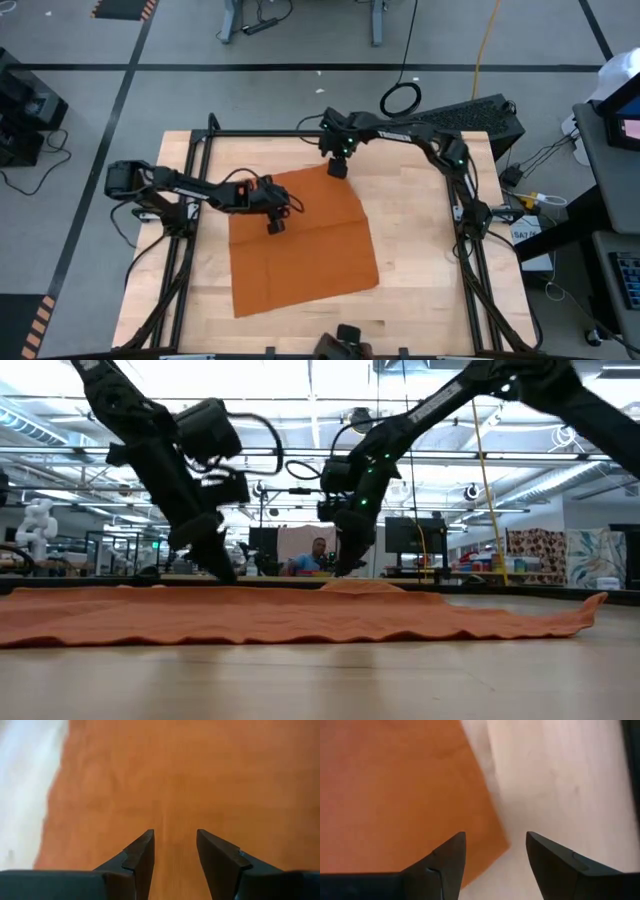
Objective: Roll towel
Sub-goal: Roll the brown towel
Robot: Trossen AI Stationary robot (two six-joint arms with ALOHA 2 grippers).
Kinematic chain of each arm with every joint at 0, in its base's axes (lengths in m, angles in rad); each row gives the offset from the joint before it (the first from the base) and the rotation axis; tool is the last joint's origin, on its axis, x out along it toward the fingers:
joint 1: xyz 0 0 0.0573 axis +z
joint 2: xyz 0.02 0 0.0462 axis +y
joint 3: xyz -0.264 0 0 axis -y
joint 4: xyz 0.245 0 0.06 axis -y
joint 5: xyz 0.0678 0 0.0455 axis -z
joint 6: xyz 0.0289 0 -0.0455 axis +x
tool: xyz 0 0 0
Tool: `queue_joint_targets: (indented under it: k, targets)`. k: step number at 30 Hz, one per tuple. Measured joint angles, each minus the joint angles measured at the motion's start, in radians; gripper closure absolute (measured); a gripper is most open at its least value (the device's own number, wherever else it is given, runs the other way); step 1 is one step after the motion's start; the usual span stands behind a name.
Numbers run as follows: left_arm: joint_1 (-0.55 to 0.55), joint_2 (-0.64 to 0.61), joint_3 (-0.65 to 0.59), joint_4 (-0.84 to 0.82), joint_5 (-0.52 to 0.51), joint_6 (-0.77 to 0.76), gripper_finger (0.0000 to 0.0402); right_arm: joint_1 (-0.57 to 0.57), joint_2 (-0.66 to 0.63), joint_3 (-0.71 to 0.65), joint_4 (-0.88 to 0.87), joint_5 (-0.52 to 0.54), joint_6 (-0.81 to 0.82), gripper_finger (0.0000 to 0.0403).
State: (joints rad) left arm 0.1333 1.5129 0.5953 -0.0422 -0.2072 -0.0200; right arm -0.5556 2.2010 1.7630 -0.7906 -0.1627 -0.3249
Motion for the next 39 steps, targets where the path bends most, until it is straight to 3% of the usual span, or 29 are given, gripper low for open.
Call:
queue_joint_targets:
  k: [9, 16, 24, 29, 33, 39]
  targets:
    - [0.000, 0.114, 0.007, 0.035, 0.015, 0.005, 0.0247, -0.008, 0.082, 0.088, -0.110, -0.095, -0.236, 0.0205]
    - [0.003, 0.119, 0.006, 0.041, 0.010, 0.039, 0.0247, -0.008, 0.082, 0.090, -0.235, -0.132, -0.300, 0.0219]
    - [0.003, 0.120, 0.005, 0.037, -0.005, 0.060, 0.0247, -0.014, 0.082, 0.089, -0.407, -0.128, -0.293, 0.0325]
    - [0.003, 0.121, 0.004, 0.040, -0.006, 0.059, 0.0247, -0.012, 0.081, 0.089, -0.462, -0.071, -0.208, 0.0395]
    - [0.004, 0.122, 0.003, 0.049, -0.011, 0.060, 0.0247, -0.005, 0.080, 0.089, -0.486, 0.019, -0.118, 0.0385]
    - [0.004, 0.123, 0.002, 0.061, -0.014, 0.078, 0.0247, -0.005, 0.080, 0.089, -0.526, 0.019, -0.059, 0.0374]
